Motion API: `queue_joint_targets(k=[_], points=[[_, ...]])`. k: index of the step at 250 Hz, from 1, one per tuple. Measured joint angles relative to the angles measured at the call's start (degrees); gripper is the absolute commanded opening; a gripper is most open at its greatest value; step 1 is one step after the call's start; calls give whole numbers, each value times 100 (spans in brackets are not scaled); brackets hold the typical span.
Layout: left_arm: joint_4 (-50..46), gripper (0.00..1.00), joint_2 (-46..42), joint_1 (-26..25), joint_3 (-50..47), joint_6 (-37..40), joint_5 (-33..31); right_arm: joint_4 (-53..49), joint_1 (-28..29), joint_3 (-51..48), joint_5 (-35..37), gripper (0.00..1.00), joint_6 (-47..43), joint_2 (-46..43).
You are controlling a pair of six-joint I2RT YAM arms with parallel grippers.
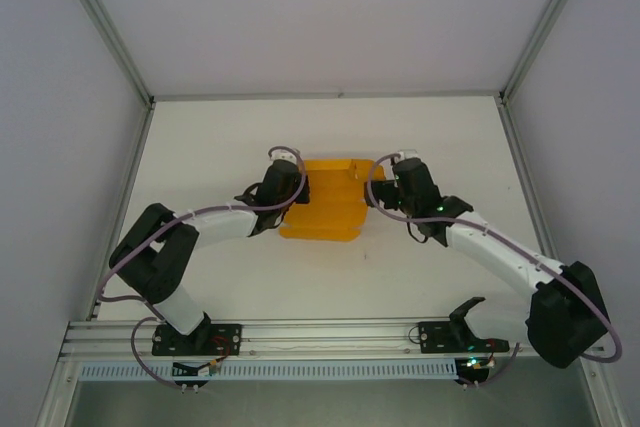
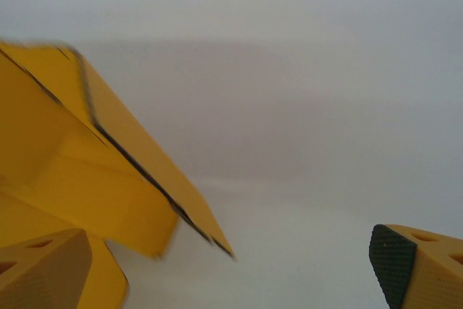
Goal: Assemble paper box
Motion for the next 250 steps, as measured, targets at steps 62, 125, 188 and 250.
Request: queue_joint_targets(k=[62,125,188,250], points=[[-286,0,-153,0,11,197,-59,-612,-11,-249,138,99,385,79],[-363,0,-275,2,11,262,11,-13,-63,-28,111,98,188,859],[-490,0,-275,2,15,264,70,411,-79,483,-262,97,-181,1252],[-656,0,-162,2,175,232,122,765,44,686,-570,97,-332,1965]])
